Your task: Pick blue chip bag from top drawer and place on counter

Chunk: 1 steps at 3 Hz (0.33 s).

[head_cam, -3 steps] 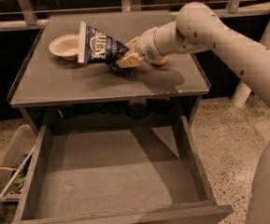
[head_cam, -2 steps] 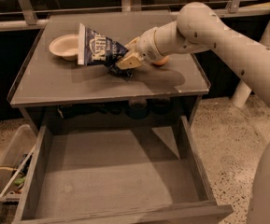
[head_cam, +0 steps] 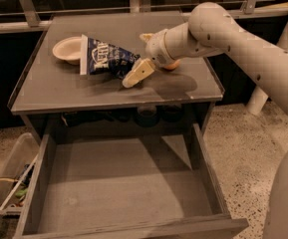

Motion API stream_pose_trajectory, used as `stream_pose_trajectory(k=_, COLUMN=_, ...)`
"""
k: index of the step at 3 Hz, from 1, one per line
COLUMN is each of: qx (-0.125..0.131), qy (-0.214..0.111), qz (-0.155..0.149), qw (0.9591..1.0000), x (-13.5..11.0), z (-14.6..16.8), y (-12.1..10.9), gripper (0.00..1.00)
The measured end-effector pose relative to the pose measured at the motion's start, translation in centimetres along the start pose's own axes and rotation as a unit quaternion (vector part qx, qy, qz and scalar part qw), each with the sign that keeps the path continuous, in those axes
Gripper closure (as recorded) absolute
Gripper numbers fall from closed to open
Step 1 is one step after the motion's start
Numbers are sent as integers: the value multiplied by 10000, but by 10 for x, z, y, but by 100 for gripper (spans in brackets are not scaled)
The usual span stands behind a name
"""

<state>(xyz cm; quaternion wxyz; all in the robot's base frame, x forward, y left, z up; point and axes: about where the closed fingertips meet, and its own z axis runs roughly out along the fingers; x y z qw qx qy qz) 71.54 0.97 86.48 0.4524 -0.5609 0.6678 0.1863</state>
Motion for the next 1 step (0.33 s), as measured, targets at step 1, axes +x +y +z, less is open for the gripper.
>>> stream_pose_trajectory(k=1, qx=0, qy=0, qz=0, qw=10000, x=0, z=0, y=0, gripper=0)
